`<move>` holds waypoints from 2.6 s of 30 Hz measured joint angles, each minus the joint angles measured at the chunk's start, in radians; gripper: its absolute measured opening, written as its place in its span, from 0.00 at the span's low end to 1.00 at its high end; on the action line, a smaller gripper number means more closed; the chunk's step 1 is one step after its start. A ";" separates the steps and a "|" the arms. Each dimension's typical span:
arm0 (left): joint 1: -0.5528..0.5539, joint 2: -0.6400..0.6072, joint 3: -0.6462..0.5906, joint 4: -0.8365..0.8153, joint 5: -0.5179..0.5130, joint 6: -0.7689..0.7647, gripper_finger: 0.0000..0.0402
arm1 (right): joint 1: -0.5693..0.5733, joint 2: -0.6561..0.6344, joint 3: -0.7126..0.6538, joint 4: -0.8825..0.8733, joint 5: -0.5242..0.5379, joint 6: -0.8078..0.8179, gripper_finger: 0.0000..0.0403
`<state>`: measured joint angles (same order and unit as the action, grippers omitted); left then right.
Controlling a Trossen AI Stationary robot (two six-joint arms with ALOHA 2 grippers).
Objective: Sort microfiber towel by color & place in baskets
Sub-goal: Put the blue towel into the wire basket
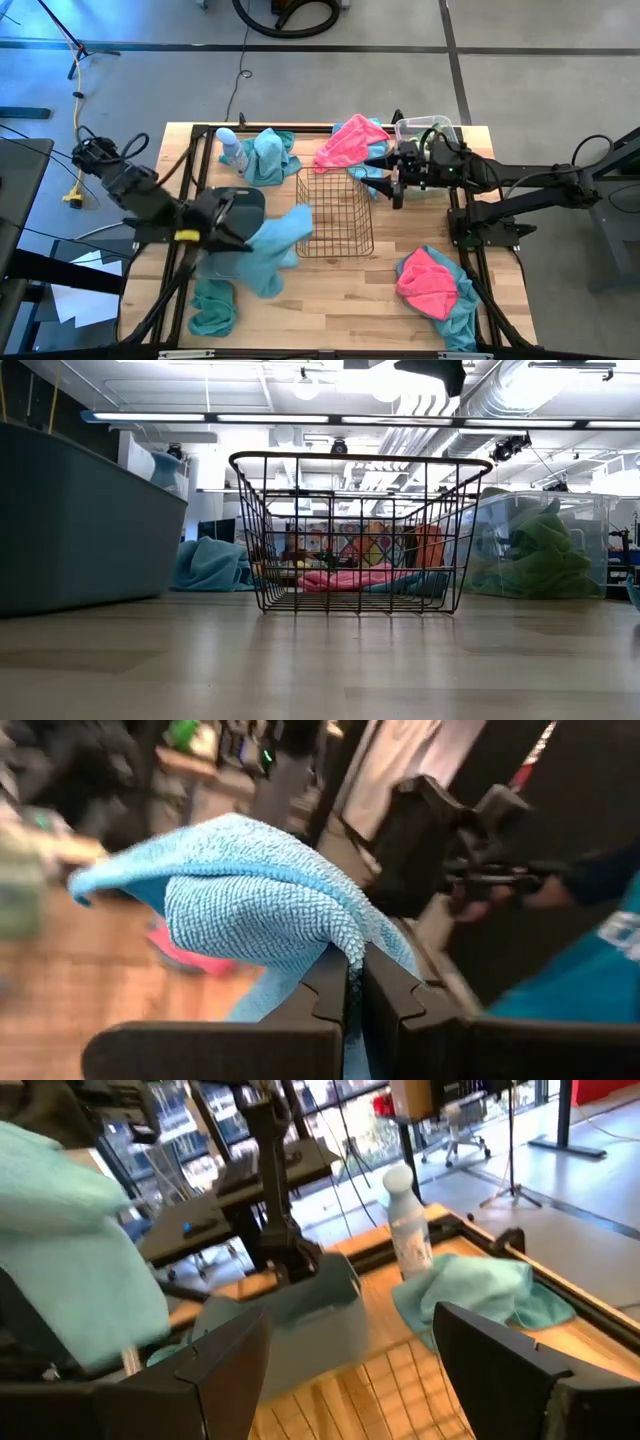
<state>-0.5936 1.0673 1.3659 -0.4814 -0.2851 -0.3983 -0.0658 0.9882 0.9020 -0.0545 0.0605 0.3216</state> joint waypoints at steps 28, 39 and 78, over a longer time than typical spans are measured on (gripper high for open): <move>0.684 0.078 -0.263 0.634 0.407 0.362 0.00 | 0.055 0.000 0.000 0.486 -0.011 0.032 0.69; 0.701 0.037 -0.393 0.830 0.431 0.279 0.00 | 0.101 0.042 0.000 0.461 0.056 -0.102 0.69; 0.696 0.237 -0.390 1.136 0.410 0.295 0.00 | 0.099 0.002 0.000 0.540 0.069 -0.192 0.69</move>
<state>0.1024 1.3042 0.9754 0.6543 0.1251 -0.1032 0.0330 0.9907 0.9020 0.4857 0.1299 0.1300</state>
